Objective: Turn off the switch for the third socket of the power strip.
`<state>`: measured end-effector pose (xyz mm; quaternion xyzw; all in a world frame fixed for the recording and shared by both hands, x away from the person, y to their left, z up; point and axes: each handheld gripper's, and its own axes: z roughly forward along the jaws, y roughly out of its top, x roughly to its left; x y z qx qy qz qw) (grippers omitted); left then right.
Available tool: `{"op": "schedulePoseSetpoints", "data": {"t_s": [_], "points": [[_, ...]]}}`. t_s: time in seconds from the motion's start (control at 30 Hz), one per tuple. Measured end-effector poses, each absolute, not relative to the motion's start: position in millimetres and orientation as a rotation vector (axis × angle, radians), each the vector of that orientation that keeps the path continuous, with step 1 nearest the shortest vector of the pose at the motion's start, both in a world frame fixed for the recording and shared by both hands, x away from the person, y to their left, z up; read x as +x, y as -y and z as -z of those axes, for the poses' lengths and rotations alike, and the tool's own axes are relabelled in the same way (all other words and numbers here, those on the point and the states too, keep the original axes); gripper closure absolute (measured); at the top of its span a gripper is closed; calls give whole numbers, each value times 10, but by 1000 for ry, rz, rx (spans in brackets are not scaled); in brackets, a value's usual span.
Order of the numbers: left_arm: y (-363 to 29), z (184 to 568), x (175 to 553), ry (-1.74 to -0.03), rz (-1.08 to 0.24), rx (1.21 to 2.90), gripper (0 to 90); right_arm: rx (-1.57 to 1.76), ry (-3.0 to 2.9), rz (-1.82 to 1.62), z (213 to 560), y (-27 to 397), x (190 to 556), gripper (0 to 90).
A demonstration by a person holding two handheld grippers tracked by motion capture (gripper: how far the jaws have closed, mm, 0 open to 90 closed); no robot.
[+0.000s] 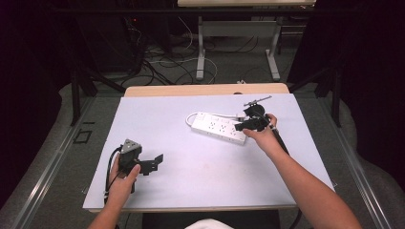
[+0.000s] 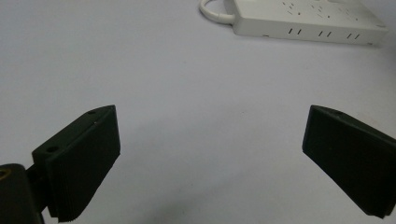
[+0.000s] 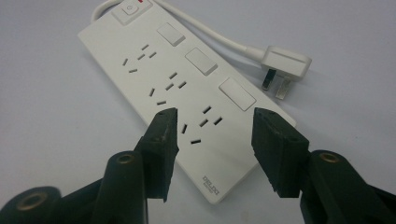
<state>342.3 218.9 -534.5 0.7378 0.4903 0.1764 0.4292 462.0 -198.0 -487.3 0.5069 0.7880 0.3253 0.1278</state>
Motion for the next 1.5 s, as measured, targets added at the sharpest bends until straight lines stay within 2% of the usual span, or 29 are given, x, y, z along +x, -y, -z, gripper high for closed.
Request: {"op": "schedulePoseSetpoints", "data": {"t_s": [0.3,0.87,1.3,1.5], "points": [[-2188,5343,3420,-1226,-440,1841,42,1433,-2300,-983,4806,1981,4486,485],[-2187,5342,3417,-1228,-441,1840,44,1358,-2326,-1007,4811,2074,4249,371],[-2188,5339,3414,-1227,-443,1840,44,1328,-2302,-1012,4809,2192,4071,358],[-2189,5339,3413,-1231,-443,1838,44,1343,-2287,-1029,4830,2280,3997,298]]}}
